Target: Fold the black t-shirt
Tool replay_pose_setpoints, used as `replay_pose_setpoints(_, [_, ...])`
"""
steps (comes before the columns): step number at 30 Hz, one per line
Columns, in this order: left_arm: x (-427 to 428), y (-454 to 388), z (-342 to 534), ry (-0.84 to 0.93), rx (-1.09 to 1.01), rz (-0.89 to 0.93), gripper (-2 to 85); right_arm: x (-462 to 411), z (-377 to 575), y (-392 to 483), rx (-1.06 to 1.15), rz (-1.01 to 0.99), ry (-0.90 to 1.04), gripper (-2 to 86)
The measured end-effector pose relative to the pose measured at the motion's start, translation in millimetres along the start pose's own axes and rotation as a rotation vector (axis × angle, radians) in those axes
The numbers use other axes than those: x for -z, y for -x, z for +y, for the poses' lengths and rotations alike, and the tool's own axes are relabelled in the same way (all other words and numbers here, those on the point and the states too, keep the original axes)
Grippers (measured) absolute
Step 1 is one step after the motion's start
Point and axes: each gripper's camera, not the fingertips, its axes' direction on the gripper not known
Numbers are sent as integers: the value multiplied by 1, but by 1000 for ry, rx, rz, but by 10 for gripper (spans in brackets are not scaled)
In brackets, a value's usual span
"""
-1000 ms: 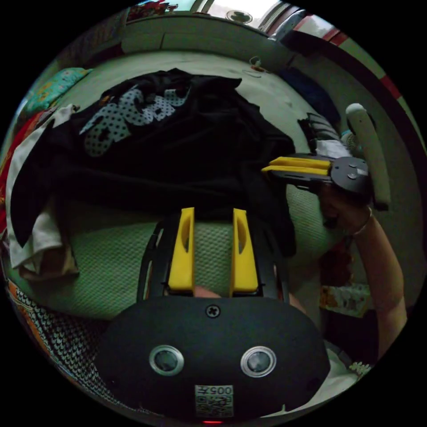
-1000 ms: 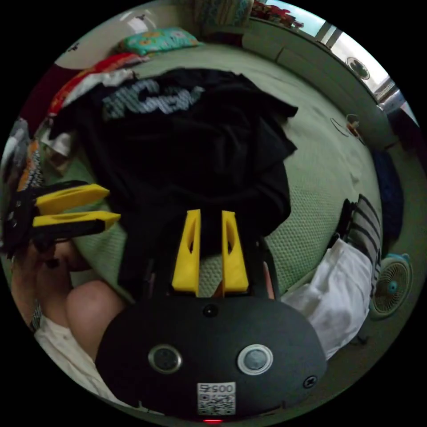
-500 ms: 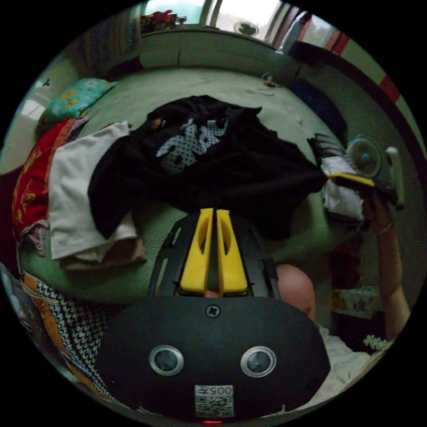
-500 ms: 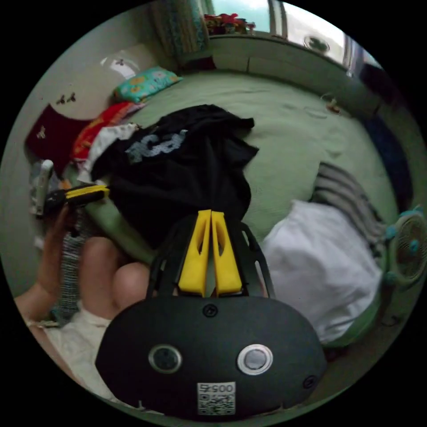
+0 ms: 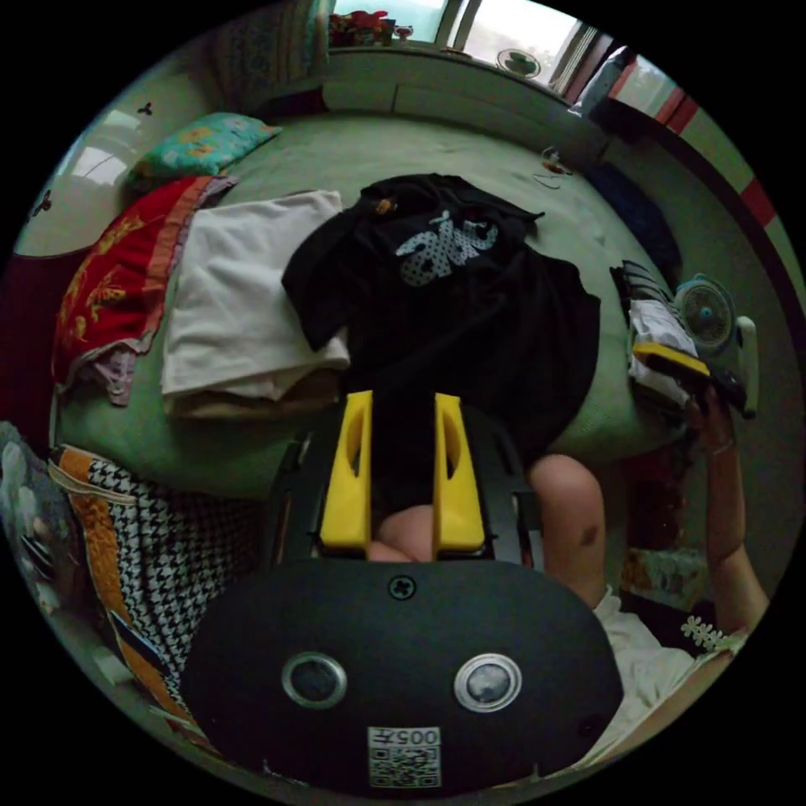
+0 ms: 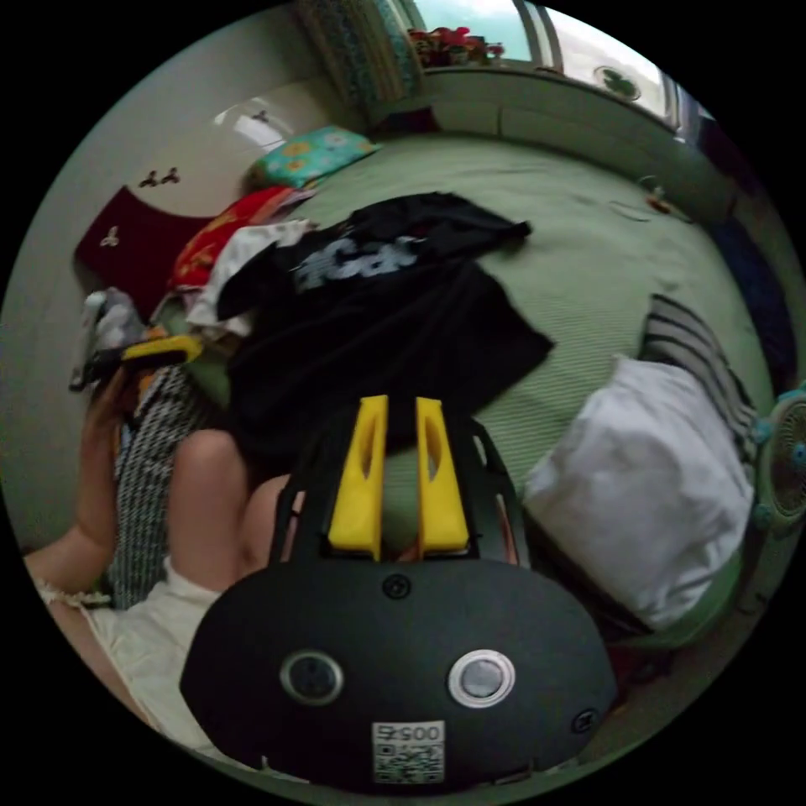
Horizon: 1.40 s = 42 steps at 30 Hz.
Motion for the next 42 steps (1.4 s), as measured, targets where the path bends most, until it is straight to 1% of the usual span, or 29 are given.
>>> replay_pose_setpoints(4, [-11, -19, 18, 52, -25, 65, 158, -1, -21, -17, -2, 165, -45, 62])
replay_pose_setpoints(6, [-19, -27, 27, 86, -41, 97, 159, -20, -42, -25, 6, 265, 11, 57])
replay_pose_setpoints(8, [-29, -38, 42, 125, -63, 81, 156, -36, -57, -31, -14, 337, 52, 43])
replay_pose_setpoints(11, [-41, -48, 55, 138, -99, 95, 141, -59, -73, -35, -12, 449, 80, 21])
replay_pose_setpoints(12, [-43, -50, 57, 141, -103, 86, 139, -69, -77, -35, -8, 486, 123, 18])
replay_pose_setpoints(14, [-44, -58, 63, 117, -132, -25, 120, -83, -77, -33, 5, 527, 183, 7])
replay_pose_setpoints(16, [-37, -62, 65, 126, -142, -62, 110, -83, -75, -21, 52, 568, 163, -8])
replay_pose_setpoints(18, [-27, -62, 67, 128, -166, -82, 77, -79, -74, -9, 118, 603, 211, -14])
replay_pose_setpoints(20, [-4, -53, 69, 100, -142, -33, 26, -64, -69, -5, 135, 580, 199, -15])
replay_pose_setpoints(23, [39, -41, 72, 41, -133, -10, 13, -20, -58, -8, 79, 539, 137, -15])
replay_pose_setpoints(27, [106, -26, 79, -69, -125, -34, 7, 59, -31, -11, 40, 405, 79, -14])
replay_pose_setpoints(31, [182, -14, 96, -176, -144, -49, 5, 118, 0, -3, 57, 399, 56, -13])
replay_pose_setpoints(35, [238, -3, 118, -259, -158, -47, 5, 169, 39, 6, 66, 279, 33, -13])
replay_pose_setpoints(39, [268, 7, 136, -276, -184, -19, 6, 198, 75, 15, 84, 245, 31, -12])
replay_pose_setpoints(42, [272, 14, 149, -222, -215, 11, 8, 199, 95, 16, 90, 222, 84, -12])
